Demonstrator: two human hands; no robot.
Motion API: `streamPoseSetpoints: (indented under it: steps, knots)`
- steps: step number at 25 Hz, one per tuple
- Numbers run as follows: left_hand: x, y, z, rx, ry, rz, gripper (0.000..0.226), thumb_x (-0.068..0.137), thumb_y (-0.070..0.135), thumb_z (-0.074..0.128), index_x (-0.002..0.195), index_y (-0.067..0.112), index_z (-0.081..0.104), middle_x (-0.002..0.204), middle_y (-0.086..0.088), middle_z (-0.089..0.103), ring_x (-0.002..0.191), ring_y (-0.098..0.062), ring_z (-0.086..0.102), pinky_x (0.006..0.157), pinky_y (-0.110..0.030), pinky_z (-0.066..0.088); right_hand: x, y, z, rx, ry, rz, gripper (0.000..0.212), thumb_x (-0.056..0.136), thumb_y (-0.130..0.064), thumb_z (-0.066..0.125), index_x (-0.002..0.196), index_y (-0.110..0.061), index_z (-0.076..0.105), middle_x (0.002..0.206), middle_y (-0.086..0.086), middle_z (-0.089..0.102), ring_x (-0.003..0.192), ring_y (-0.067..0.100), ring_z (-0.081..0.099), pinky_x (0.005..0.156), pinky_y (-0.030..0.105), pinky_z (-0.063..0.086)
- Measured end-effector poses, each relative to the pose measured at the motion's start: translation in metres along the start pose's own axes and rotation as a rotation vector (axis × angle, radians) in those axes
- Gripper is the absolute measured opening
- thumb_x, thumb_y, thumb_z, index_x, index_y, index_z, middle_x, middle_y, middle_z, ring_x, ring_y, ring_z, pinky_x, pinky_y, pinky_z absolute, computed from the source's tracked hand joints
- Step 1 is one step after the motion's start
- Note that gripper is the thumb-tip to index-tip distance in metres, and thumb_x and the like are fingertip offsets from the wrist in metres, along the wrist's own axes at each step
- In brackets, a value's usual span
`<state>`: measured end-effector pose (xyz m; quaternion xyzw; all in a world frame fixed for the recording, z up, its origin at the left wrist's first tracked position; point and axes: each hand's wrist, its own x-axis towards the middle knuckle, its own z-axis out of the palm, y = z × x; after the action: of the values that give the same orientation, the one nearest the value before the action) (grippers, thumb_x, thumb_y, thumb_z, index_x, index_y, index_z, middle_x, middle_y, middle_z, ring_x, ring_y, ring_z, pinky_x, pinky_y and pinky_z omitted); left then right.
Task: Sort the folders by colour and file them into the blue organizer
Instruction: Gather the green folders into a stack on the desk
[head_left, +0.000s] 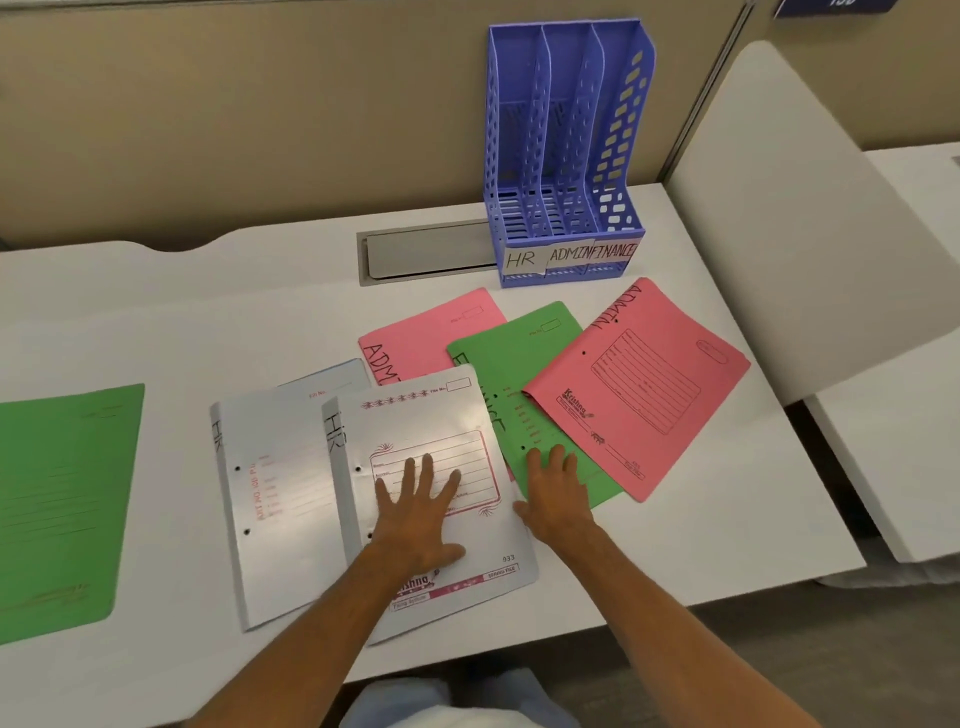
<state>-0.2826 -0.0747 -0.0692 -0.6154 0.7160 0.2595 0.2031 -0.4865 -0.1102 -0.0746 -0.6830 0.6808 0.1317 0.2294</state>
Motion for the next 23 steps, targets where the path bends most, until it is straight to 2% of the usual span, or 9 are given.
streamPoseSetpoints:
  steps: [3, 7, 10, 14, 18, 20, 22, 23]
  knots:
    - [0.003, -0.009, 0.011, 0.025, -0.019, -0.018, 0.112, 0.075, 0.075, 0.056, 0.150, 0.038, -0.018, 0.156, -0.007, -0.034, 0.145, -0.032, -0.027, 0.109, -0.071, -0.009, 0.003, -0.003, 0.007, -0.019, -0.036, 0.006, 0.081, 0.084, -0.034, 0.071, 0.145, -0.013, 0.022, 0.147, 0.021, 0.021, 0.136, 0.042, 0.027, 0.093, 0.053, 0.052]
    - [0.004, -0.021, 0.017, 0.026, -0.019, -0.002, 0.116, 0.073, 0.074, 0.059, 0.145, 0.042, -0.027, 0.153, -0.004, -0.039, 0.143, -0.028, -0.031, 0.107, -0.073, -0.010, 0.006, -0.001, 0.004, -0.037, -0.021, -0.012, 0.075, 0.086, -0.015, 0.065, 0.146, -0.012, 0.020, 0.145, 0.021, 0.028, 0.130, 0.043, 0.036, 0.086, 0.050, 0.056]
    - [0.008, -0.029, 0.015, 0.026, -0.015, -0.002, 0.117, 0.072, 0.074, 0.060, 0.145, 0.043, -0.026, 0.152, -0.002, -0.040, 0.143, -0.027, -0.032, 0.107, -0.073, -0.010, 0.004, -0.004, -0.002, -0.039, -0.031, -0.019, 0.080, 0.084, -0.019, 0.065, 0.148, -0.011, 0.016, 0.144, 0.022, 0.030, 0.125, 0.045, 0.041, 0.085, 0.051, 0.056]
    - [0.014, -0.037, 0.010, -0.008, 0.008, 0.004, 0.115, 0.074, 0.071, 0.061, 0.147, 0.043, -0.023, 0.155, -0.003, -0.036, 0.143, -0.026, -0.031, 0.109, -0.071, -0.011, -0.003, -0.007, -0.008, -0.040, 0.042, -0.038, 0.073, 0.088, -0.022, 0.053, 0.149, -0.006, 0.016, 0.138, 0.022, 0.040, 0.115, 0.045, 0.051, 0.083, 0.052, 0.055]
    - [0.022, -0.032, 0.005, -0.016, 0.008, -0.005, 0.111, 0.075, 0.071, 0.060, 0.148, 0.042, -0.019, 0.157, -0.004, -0.034, 0.145, -0.027, -0.028, 0.109, -0.070, -0.010, -0.012, -0.013, -0.017, -0.081, 0.177, -0.102, 0.064, 0.094, -0.025, 0.047, 0.147, 0.001, 0.021, 0.128, 0.020, 0.052, 0.096, 0.035, 0.061, 0.073, 0.044, 0.057]
    - [0.021, -0.030, 0.002, -0.025, -0.006, -0.025, 0.108, 0.077, 0.071, 0.057, 0.150, 0.041, -0.016, 0.157, -0.003, -0.033, 0.146, -0.027, -0.026, 0.108, -0.069, -0.012, -0.018, -0.021, -0.022, -0.081, 0.218, -0.112, 0.063, 0.096, -0.025, 0.045, 0.147, 0.002, 0.021, 0.129, 0.019, 0.053, 0.094, 0.032, 0.063, 0.071, 0.042, 0.057]
    - [0.018, -0.029, -0.007, -0.074, 0.025, -0.003, 0.095, 0.084, 0.069, 0.050, 0.153, 0.037, -0.006, 0.159, -0.003, -0.025, 0.148, -0.026, -0.021, 0.111, -0.065, -0.011, -0.024, -0.031, -0.028, -0.076, 0.235, -0.124, 0.063, 0.097, -0.026, 0.045, 0.148, 0.002, 0.019, 0.132, 0.018, 0.052, 0.096, 0.032, 0.063, 0.072, 0.042, 0.058]
    - [0.017, -0.024, -0.015, -0.180, 0.083, 0.011, 0.085, 0.088, 0.068, 0.044, 0.155, 0.032, 0.006, 0.163, -0.003, -0.014, 0.150, -0.025, -0.013, 0.116, -0.061, -0.006, -0.027, -0.036, -0.031, -0.078, 0.243, -0.137, 0.064, 0.097, -0.026, 0.045, 0.148, 0.003, 0.020, 0.133, 0.018, 0.052, 0.096, 0.032, 0.064, 0.071, 0.041, 0.058]
